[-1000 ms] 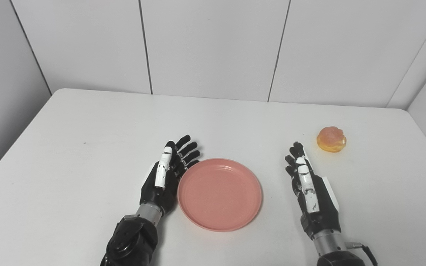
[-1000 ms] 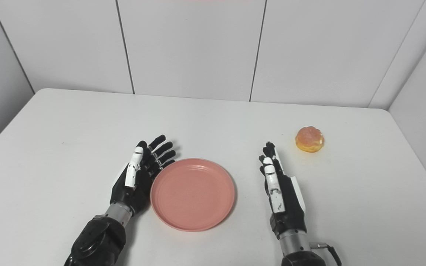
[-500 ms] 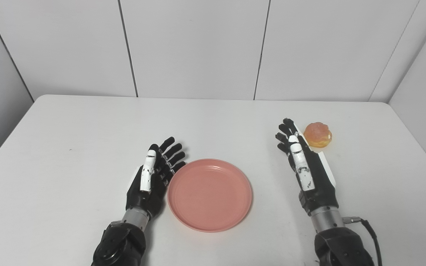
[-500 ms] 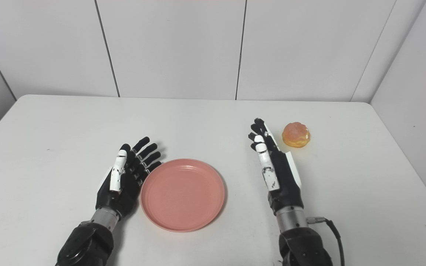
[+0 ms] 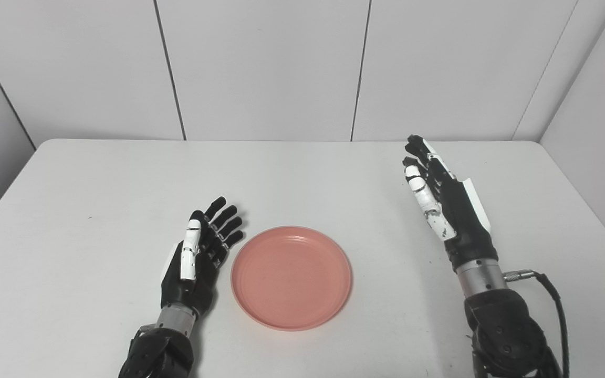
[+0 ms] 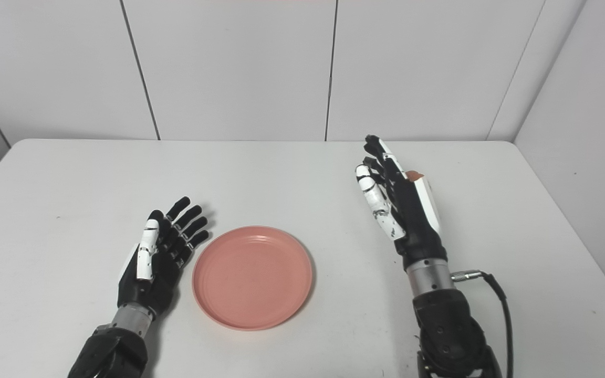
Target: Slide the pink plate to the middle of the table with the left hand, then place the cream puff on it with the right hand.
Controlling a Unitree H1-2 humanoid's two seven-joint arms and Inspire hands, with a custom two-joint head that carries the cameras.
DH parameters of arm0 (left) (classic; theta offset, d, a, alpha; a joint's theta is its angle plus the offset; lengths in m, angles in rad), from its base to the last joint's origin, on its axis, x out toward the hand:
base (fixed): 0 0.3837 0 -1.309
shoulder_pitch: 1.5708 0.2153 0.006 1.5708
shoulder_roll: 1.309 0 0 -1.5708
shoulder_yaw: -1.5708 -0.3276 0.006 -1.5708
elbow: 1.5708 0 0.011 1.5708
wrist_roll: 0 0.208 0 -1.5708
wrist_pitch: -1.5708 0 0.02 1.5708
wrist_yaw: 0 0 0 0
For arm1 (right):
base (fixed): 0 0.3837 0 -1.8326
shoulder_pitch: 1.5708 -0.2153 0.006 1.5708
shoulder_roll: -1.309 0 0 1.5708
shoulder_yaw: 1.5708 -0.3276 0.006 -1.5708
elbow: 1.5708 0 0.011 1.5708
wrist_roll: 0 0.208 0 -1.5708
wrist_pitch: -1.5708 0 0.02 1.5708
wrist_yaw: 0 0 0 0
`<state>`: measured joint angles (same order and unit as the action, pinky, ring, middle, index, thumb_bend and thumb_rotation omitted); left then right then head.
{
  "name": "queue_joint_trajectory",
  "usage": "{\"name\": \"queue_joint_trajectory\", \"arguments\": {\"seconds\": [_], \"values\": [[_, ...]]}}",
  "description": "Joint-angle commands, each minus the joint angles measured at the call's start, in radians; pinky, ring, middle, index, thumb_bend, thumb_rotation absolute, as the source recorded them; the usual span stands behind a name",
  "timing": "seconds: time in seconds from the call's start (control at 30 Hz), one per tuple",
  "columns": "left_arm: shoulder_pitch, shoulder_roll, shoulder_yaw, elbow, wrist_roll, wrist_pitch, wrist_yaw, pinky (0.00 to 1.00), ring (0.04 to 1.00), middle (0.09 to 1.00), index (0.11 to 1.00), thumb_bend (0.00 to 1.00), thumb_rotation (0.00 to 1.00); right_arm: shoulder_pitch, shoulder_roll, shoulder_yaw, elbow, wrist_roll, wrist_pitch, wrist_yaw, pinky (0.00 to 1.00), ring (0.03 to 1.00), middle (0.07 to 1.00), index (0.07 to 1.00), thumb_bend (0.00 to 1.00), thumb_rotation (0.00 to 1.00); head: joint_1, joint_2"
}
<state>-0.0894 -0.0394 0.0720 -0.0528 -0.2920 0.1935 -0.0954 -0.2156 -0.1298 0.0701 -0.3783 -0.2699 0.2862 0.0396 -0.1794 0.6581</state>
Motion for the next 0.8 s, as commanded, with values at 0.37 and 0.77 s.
{"name": "queue_joint_trajectory", "arguments": {"seconds": [0.37,0.77], "values": [[0.034,0.041,0.018,0.073,0.019,-0.135,-0.019,0.89,0.892,0.887,0.868,0.48,1.0,-0.16,-0.159,-0.002,0.054,-0.228,-0.011,0.015,0.78,0.889,0.931,0.934,0.5,0.85,-0.03,-0.007],[0.067,0.046,0.012,0.076,0.03,-0.165,-0.015,0.88,0.867,0.863,0.849,0.47,1.0,-0.237,-0.23,0.002,0.158,-0.365,0.022,0.049,0.74,0.892,0.943,0.929,0.63,0.64,-0.051,-0.016]]}}
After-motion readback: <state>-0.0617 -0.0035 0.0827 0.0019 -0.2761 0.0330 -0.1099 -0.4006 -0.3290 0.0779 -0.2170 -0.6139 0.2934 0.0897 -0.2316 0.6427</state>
